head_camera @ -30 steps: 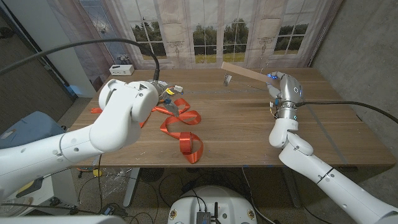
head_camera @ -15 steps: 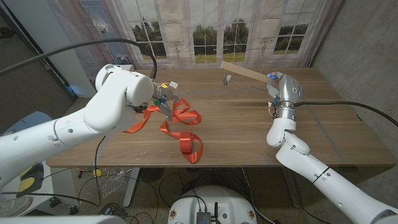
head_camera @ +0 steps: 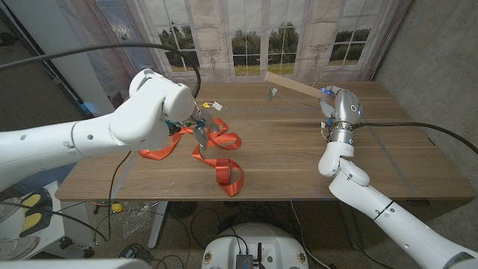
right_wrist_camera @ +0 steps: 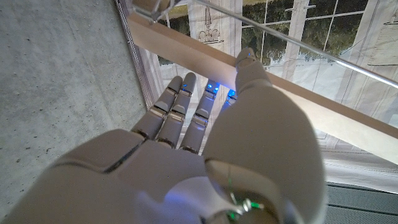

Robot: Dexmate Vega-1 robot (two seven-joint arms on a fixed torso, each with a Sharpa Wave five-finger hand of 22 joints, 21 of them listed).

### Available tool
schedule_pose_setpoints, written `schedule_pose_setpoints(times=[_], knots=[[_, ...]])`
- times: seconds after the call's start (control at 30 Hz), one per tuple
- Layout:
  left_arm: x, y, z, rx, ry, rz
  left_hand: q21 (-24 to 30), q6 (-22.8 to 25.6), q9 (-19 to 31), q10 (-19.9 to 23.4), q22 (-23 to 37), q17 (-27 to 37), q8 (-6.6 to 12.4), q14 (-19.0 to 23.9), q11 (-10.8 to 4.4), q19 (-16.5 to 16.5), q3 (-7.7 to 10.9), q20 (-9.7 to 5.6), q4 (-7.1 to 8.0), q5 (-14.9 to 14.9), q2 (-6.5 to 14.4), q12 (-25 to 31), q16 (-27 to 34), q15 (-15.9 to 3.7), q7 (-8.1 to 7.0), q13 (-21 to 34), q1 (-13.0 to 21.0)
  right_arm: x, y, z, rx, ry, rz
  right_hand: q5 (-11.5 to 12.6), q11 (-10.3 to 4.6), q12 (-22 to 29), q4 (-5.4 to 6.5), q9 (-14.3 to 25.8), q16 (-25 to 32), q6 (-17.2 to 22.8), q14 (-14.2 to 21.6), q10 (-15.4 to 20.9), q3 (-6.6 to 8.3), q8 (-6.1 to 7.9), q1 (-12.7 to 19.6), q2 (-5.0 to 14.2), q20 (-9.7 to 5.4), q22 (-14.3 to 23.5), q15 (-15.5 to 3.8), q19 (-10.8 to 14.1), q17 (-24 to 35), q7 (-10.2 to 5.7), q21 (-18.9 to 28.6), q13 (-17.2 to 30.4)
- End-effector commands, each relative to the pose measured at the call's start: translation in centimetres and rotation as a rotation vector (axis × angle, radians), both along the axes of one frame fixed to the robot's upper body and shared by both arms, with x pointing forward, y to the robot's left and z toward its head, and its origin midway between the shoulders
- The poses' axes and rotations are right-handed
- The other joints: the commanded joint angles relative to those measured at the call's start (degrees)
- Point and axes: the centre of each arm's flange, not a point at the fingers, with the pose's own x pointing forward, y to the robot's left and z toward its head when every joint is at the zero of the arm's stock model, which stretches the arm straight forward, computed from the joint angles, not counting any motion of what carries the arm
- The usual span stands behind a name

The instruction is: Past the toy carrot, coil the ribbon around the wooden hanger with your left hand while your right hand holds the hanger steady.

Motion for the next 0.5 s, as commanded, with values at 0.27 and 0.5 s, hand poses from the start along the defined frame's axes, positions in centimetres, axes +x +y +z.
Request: schedule_pose_setpoints(times=[0.27,0.5], knots=[[0.9,-2.0,-2.3,0.232,0.017,-0.146,0.43,-2.27,0.37,-1.55,0.16,0.18,-0.09,-2.54,0.94,0.54,-2.02,-0.03,0.72,0.27,-1.82,0.35,0.30,-0.38,-0.12,0.14,-0.38,-1.2,1.3,-0.1,-0.006,-0.011,-0.028,0.55,0.14,0.14,0.25,1.47,-0.30,10.35,0.69,0.73,-0.09,0.60,1.56,1.97,-1.39,0.18,-9.51,0.30,0.24,8.72,0.37,0.27],[0.7,-2.7,-2.8,0.297,0.029,-0.243,0.23,-3.04,0.50,-2.03,0.19,0.19,0.07,-2.94,0.91,-0.12,-2.79,-0.12,0.99,0.90,-2.10,0.52,0.26,-0.62,0.01,0.19,-0.29,-2.1,1.9,-0.2,-0.008,-0.017,-0.047,0.55,0.21,0.09,0.24,1.43,-0.36,10.42,0.73,0.76,-0.17,0.58,1.64,1.98,-1.39,0.17,-9.57,0.25,0.32,8.78,0.42,0.31]])
